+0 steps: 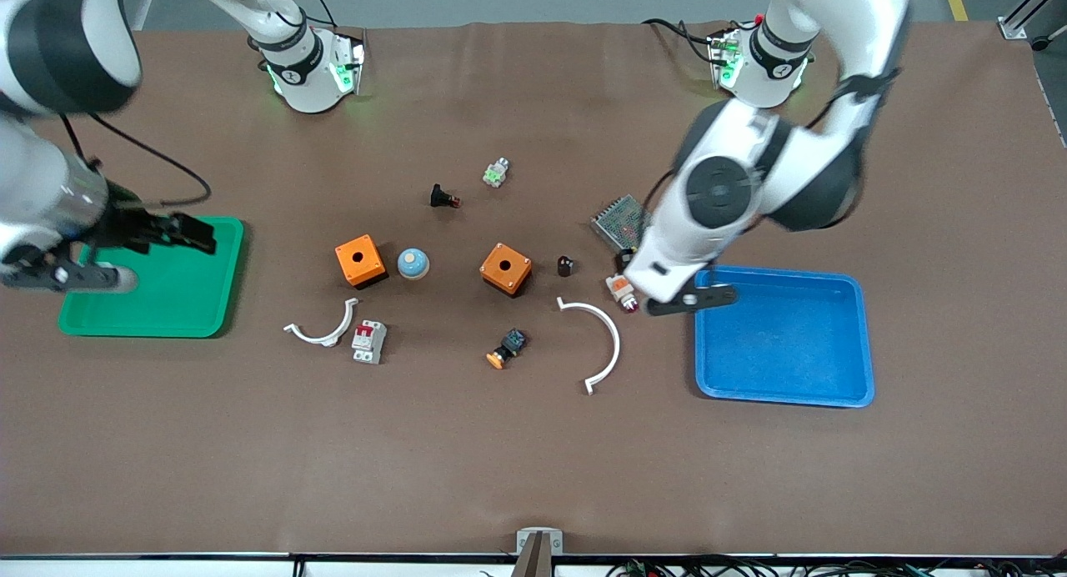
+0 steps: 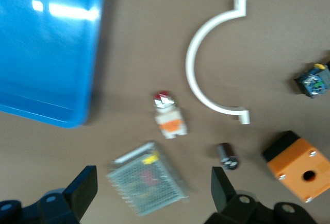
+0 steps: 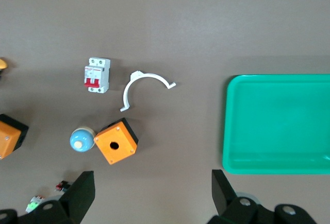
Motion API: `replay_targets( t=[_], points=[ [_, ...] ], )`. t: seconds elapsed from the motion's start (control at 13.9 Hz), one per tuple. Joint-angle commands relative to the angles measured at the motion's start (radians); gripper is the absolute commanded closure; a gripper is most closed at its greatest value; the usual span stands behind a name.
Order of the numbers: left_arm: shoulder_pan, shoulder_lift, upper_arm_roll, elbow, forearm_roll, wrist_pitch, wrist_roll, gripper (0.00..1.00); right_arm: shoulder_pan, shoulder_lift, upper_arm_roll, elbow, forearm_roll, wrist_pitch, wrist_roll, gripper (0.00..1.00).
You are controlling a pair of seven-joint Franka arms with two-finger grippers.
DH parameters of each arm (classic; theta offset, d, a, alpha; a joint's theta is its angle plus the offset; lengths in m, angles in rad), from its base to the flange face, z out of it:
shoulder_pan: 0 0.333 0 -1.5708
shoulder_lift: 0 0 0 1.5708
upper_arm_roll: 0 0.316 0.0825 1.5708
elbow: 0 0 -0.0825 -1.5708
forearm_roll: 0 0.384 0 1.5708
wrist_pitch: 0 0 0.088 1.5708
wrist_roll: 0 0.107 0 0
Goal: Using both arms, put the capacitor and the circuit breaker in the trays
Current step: 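Grasp the black capacitor with the left gripper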
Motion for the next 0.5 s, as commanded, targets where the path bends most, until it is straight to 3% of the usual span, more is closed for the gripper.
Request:
replay_targets(
  t=[0.0, 0.29, 0.43],
  points=[
    [-0.088, 0.075, 0.011, -0.028, -0.002, 0.140, -0.203, 0.09, 0.040, 0.076, 0.000, 0.021, 0.015, 0.070, 0.057, 0.00],
    [-0.138, 0.086, 0.011, -0.206, -0.002, 0.378, -0.336, 0.17, 0.111, 0.237, 0.002, -0.003, 0.020, 0.277, 0.387, 0.00],
    [-0.154, 0.117, 0.011, -0.232, -0.001, 0.452, -0.420, 0.19, 0.132, 0.294, 0.002, -0.042, 0.021, 0.394, 0.456, 0.00]
  ],
)
